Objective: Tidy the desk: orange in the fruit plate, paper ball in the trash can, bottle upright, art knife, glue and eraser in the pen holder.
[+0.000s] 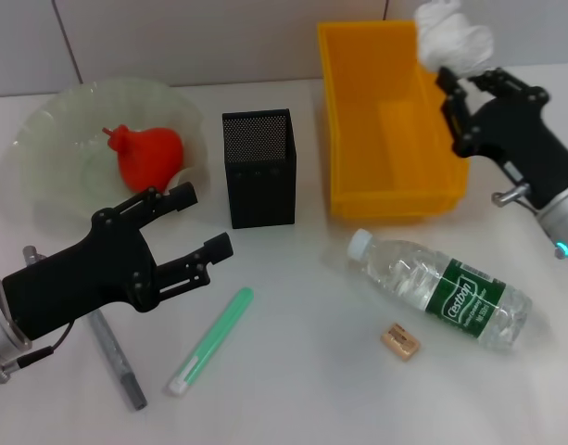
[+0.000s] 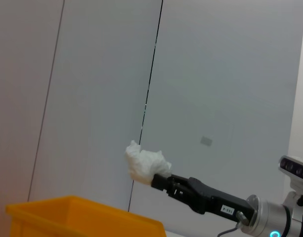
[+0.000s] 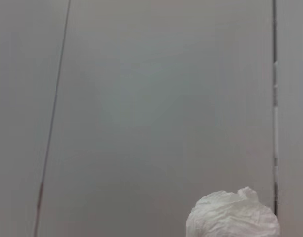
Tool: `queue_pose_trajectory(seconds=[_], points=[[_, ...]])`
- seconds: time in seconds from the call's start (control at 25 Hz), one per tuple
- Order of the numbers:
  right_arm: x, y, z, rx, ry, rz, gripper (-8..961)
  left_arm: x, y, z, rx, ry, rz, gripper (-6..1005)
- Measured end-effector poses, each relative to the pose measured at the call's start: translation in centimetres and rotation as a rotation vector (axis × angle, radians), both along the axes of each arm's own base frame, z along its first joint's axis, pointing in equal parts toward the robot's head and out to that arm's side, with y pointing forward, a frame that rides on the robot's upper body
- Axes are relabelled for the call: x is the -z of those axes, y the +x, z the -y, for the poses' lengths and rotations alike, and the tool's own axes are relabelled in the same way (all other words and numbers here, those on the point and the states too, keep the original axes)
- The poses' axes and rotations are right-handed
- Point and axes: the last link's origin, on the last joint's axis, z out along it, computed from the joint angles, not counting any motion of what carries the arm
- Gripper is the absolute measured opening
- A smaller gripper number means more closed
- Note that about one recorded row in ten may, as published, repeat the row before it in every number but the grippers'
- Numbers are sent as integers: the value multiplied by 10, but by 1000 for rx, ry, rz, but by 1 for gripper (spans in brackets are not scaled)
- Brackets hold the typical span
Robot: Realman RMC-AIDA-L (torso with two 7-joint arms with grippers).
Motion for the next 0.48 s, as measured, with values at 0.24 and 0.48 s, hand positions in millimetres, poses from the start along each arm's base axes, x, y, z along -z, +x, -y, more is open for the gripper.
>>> queue_pose_trajectory(seconds=[0.24, 0.48], points=[[11, -2, -7, 31, -52, 20, 231, -1, 0, -1, -5, 3, 0, 815], [16, -6, -10, 35, -68, 15, 229, 0, -1, -1, -7, 3, -1, 816]])
